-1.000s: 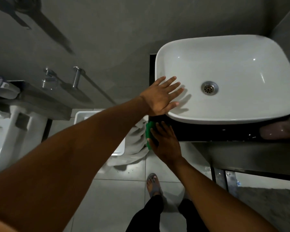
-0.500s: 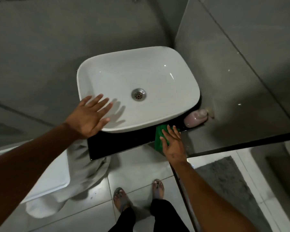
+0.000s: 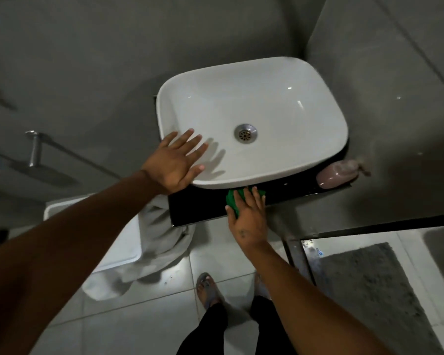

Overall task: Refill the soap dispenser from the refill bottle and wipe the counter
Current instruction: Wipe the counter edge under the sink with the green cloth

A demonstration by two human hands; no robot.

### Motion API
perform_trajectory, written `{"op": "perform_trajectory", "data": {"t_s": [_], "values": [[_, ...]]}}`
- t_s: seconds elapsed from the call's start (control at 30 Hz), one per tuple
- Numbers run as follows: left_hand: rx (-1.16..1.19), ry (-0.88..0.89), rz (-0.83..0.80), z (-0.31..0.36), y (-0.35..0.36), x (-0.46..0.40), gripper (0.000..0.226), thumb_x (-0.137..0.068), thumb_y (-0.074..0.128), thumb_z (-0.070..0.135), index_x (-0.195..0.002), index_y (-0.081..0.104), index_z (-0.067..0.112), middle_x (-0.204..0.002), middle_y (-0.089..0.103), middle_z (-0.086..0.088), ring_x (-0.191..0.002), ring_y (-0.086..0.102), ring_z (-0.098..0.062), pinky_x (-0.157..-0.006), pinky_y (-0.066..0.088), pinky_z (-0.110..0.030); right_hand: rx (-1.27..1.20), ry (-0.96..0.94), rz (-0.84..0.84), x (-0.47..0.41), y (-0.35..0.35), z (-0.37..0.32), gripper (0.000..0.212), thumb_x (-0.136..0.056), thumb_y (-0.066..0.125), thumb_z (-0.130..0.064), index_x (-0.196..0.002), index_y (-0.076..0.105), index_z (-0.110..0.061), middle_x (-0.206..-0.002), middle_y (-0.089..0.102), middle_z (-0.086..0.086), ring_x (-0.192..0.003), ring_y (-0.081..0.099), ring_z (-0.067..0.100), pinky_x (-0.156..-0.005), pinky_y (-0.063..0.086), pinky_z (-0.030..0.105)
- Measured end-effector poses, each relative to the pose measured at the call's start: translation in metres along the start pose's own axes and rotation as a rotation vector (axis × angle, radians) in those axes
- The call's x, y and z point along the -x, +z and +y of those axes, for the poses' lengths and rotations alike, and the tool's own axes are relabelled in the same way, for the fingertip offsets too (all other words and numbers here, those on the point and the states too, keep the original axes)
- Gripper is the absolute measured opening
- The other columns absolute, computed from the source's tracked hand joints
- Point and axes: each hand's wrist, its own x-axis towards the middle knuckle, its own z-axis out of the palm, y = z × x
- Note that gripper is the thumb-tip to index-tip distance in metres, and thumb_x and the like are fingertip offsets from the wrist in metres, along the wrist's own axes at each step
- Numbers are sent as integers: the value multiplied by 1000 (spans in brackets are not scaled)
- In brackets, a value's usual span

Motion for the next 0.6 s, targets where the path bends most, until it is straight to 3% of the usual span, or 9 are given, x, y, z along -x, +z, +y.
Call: {"op": "perform_trajectory", "data": {"t_s": [0.17, 0.3, 0.4, 0.53, 0.6], "values": [[49, -35, 10, 0, 3, 4, 72, -102, 19, 55, -156, 35, 11, -161, 36, -17, -154, 24, -35, -122, 23, -54, 30, -185, -128, 11, 30, -61, 47, -85, 64, -15, -132, 61, -14, -143, 53, 14, -142, 36, 36, -120, 21, 51], [151, -153, 84, 3, 4, 25, 78, -102, 20, 57, -159, 23, 5, -168, 18, -18, -157, 12, -34, -125, 13, -53, 39, -330, -257, 8, 42, -92, 51, -88, 53, -11, -138, 54, -16, -149, 47, 13, -144, 31, 35, -121, 21, 49], [285, -414, 177, -1, 17, 92, 76, -103, 21, 56, -161, 16, 7, -170, 10, -15, -158, 5, -29, -127, 8, -50, -26, -369, -346, 3, 44, -108, 52, -95, 30, -24, -142, 51, -17, -154, 41, 11, -147, 27, 32, -122, 18, 44], [449, -915, 212, 9, 60, 216, 78, -102, 7, 62, -161, 12, 12, -171, 8, -11, -158, 5, -26, -127, 9, -47, -263, -417, -428, 4, 59, -153, 40, -92, 55, -6, -132, 61, -8, -146, 50, 16, -139, 40, 34, -120, 24, 37], [476, -1064, 154, 21, 85, 261, 83, -100, 1, 65, -161, 11, 10, -170, 11, -14, -158, 10, -30, -127, 11, -48, -384, -431, -467, 9, 78, -185, 39, -91, 59, -4, -130, 62, -8, -143, 52, 15, -135, 46, 32, -118, 31, 39]]}}
